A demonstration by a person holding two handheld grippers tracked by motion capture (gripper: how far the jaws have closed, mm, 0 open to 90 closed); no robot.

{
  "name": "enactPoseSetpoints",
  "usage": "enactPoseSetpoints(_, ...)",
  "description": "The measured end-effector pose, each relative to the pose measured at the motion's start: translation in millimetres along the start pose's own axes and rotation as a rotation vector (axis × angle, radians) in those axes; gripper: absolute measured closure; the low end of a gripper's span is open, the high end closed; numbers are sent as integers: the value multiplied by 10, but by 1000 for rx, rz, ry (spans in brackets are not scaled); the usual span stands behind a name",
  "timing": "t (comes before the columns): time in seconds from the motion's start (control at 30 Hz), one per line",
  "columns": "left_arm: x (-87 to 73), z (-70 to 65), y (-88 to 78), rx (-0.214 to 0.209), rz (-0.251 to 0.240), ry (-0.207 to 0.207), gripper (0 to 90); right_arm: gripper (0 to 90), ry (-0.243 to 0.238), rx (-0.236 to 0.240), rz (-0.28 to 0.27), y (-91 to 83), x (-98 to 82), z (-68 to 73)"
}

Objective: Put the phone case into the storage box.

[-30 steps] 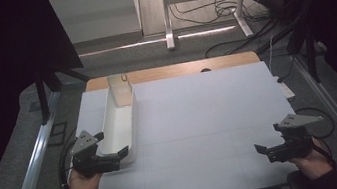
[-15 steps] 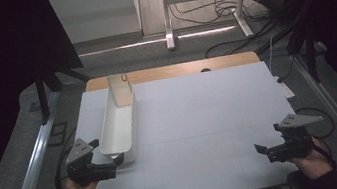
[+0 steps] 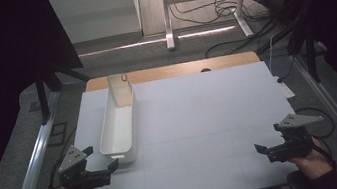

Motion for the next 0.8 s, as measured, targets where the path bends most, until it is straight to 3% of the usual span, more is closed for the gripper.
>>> enactPoseSetpoints(0.8, -226, 53, -167, 52, 28, -26, 0, 0, -2, -1, 4, 6, -3, 2)
Point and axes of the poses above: each handheld gripper's, and its own axes: y roughly forward along the jaws, x roughly out of its top, z roughly to its left, the point moved 8 cm from there along y, roughly forward along the jaws, and after that the axes turned 3 degrees about x, right-handed, at the moved point
